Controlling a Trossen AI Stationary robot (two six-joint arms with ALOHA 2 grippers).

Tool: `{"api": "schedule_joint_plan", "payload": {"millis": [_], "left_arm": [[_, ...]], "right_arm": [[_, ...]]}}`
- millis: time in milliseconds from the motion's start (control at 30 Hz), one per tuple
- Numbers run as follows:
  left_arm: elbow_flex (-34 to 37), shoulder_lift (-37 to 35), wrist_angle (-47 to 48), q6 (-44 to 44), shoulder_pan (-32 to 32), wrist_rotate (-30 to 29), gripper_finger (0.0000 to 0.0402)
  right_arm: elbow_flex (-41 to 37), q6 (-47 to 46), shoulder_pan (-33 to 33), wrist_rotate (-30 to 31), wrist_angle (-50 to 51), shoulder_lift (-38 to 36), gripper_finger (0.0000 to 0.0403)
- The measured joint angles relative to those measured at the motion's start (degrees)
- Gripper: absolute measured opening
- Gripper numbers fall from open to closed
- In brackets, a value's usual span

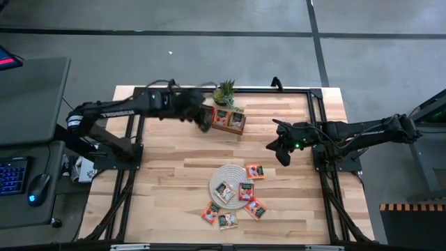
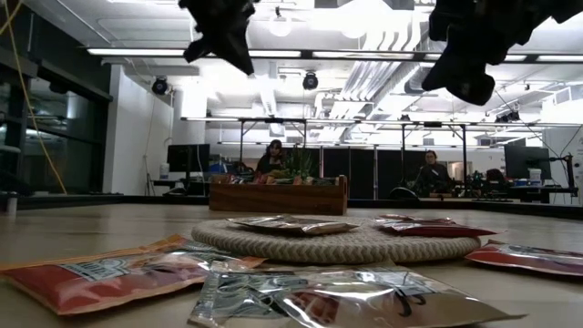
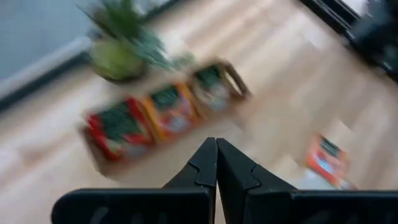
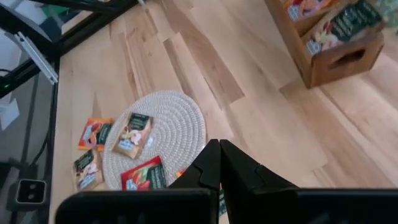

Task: Pick & Place Tea
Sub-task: Put the red tea bag into the left section of the wooden organizer

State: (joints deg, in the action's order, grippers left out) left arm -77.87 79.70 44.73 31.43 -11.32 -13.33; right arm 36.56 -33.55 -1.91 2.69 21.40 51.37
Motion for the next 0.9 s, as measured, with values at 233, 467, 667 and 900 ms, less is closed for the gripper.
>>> {"api": "schedule_joint_plan", "payload": {"millis": [233, 467, 667, 900], "left_arm": [[-0.02, 2.42, -3.34, 10.88, 12.89, 2.12, 0.0], [0.17, 7.13, -10.73, 18.39, 23.53, 0.71, 0.0], [-0.01, 14.87, -21.6, 15.38, 30.38, 0.6, 0.0], [0.03, 25.27, -32.9, 12.32, 32.01, 6.63, 0.0]], "right_arm": [[0.0, -6.12, -0.28, -1.6, 1.12, 0.0, 0.0], [0.0, -4.89, -1.68, -1.84, 2.82, 0.3, 0.0], [0.0, -4.95, -3.34, -2.28, 4.55, 2.44, 0.0], [0.0, -8.87, -5.02, -4.73, 5.25, 7.02, 0.0]]}}
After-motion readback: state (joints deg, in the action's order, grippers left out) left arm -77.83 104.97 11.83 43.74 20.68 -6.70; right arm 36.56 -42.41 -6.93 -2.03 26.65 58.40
